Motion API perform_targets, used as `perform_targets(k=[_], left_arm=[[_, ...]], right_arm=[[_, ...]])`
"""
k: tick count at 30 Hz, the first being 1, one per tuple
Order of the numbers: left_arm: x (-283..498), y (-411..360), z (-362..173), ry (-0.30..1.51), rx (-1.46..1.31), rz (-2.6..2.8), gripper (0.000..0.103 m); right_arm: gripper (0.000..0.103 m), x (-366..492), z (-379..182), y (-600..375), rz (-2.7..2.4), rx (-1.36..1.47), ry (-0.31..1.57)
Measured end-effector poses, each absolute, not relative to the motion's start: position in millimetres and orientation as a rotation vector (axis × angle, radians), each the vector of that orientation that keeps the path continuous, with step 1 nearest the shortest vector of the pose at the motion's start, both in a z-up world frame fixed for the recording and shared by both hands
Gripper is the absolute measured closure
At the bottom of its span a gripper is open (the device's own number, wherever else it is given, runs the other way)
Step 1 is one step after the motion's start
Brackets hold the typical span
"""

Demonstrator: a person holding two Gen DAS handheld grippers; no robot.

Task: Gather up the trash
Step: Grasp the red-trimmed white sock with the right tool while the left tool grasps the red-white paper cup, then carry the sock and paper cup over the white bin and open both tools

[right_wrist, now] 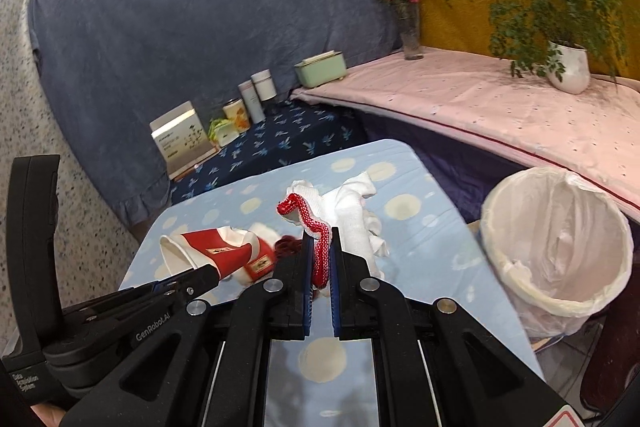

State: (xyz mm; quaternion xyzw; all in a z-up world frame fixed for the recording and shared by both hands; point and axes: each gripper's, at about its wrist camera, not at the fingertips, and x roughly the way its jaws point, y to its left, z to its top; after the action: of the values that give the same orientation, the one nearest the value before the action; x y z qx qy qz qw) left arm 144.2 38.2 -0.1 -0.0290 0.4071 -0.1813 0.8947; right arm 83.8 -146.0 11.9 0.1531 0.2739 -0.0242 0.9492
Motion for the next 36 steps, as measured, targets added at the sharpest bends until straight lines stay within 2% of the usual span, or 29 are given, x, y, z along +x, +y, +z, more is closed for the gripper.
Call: perform_targets(k=[17,36], left_arm=[[118,-106,12,0.817,0.107,-0.568,0.098],[111,-232,-18,0.868,0.243,-0.776,0.098]], right_arm=[[0.096,38,6,-267,-0.230,0.441,0.503],[0.096,10,-36,-367,-0.412,0.574,0.507]])
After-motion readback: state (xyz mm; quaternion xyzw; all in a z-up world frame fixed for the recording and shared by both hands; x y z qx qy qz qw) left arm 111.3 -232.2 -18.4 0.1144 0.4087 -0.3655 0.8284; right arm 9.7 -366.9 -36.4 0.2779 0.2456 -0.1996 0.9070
